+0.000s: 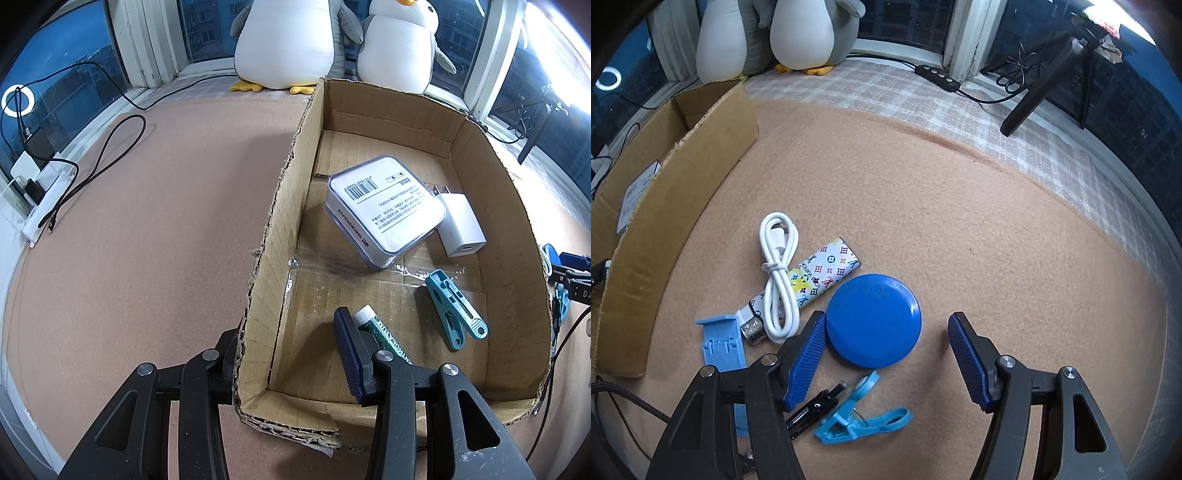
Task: Organize rigid objects
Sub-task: 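Move the right tool back to the floor items toward the blue disc, then close the right tool on the blue round disc and lift it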
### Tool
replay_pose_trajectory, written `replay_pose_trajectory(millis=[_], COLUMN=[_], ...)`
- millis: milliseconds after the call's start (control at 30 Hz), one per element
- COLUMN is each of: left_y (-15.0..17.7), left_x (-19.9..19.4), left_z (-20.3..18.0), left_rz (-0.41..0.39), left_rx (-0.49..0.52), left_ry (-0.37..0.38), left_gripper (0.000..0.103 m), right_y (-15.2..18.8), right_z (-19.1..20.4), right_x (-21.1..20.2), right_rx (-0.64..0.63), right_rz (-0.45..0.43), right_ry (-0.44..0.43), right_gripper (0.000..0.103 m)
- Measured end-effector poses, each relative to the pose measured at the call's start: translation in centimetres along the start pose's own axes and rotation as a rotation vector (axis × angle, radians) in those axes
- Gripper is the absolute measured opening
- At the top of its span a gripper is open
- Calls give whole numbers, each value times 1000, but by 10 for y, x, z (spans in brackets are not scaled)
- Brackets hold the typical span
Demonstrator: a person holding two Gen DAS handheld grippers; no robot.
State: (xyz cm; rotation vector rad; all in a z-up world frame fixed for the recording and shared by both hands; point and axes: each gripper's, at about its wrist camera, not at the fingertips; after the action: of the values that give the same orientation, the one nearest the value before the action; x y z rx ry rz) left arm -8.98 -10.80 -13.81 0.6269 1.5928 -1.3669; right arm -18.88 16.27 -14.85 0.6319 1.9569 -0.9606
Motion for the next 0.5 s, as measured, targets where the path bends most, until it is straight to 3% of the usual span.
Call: replay_pose_trajectory(millis=[100, 267, 500], left_y=[0, 0, 0], left_x=[0, 0, 0], left_z=[0, 0, 0], left_rz=[0, 0, 0], left_rx=[0, 0, -2], left_ry=[0, 0, 0], left_gripper=[45, 45, 45], right_y=[1, 2, 4], right_z=[-1, -1, -7], right_x=[1, -1, -3], right_rx=[8, 15, 45], right_rz=[2, -2, -13], right_ry=[-11, -23, -16], right_gripper=[61, 46, 46])
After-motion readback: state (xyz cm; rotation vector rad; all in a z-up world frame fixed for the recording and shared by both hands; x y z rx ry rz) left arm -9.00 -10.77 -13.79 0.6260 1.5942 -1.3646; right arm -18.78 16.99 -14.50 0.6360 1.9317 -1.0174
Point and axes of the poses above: each gripper's, at about its wrist camera, not at the fingertips, and x roughly the way its jaws point, z to its left, y to its underside, and after that the axes turned 4 degrees about y, right-handed
